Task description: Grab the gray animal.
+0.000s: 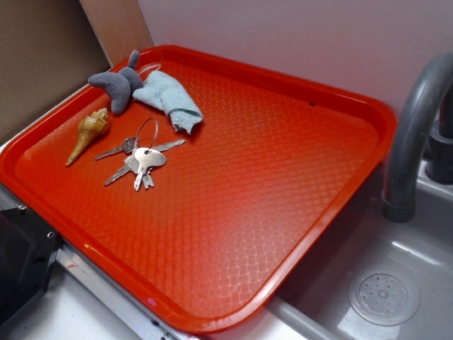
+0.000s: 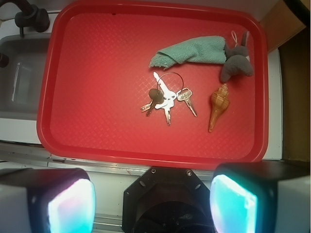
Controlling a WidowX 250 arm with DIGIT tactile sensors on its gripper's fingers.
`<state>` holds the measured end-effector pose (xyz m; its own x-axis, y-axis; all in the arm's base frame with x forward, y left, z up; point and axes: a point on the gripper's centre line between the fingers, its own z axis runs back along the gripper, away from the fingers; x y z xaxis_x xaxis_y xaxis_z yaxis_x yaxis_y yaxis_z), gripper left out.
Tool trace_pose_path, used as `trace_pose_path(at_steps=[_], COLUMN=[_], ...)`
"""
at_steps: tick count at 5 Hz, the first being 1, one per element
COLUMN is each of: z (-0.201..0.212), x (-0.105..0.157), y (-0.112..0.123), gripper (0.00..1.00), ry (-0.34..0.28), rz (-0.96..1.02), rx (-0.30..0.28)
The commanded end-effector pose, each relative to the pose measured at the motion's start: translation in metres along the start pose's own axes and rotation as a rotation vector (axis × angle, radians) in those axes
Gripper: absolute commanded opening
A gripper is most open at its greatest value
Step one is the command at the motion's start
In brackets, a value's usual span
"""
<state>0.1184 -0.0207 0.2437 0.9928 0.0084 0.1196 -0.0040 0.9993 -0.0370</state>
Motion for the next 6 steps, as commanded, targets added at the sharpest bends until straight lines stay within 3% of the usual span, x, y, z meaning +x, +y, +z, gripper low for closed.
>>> trace_pose_path(at_steps=[1,2,3,4,5,6], z=[0.0,-0.019,-0.039,-0.067,-0.09,-0.117], x=[0.0,0.011,0.026,0.044,0.059,0.074], y=[0.0,0.01,0.037,0.08,0.114,0.136], gripper=[1.0,1.0,1.0,1.0,1.0,1.0], ry=[0.0,-0.048,-0.055,-0.084,-0.143,-0.19], rz=[0.0,0.179,0.297,0.436,0.553,0.631], rx=[0.0,0.017,0.012,-0.043,0.012,0.014])
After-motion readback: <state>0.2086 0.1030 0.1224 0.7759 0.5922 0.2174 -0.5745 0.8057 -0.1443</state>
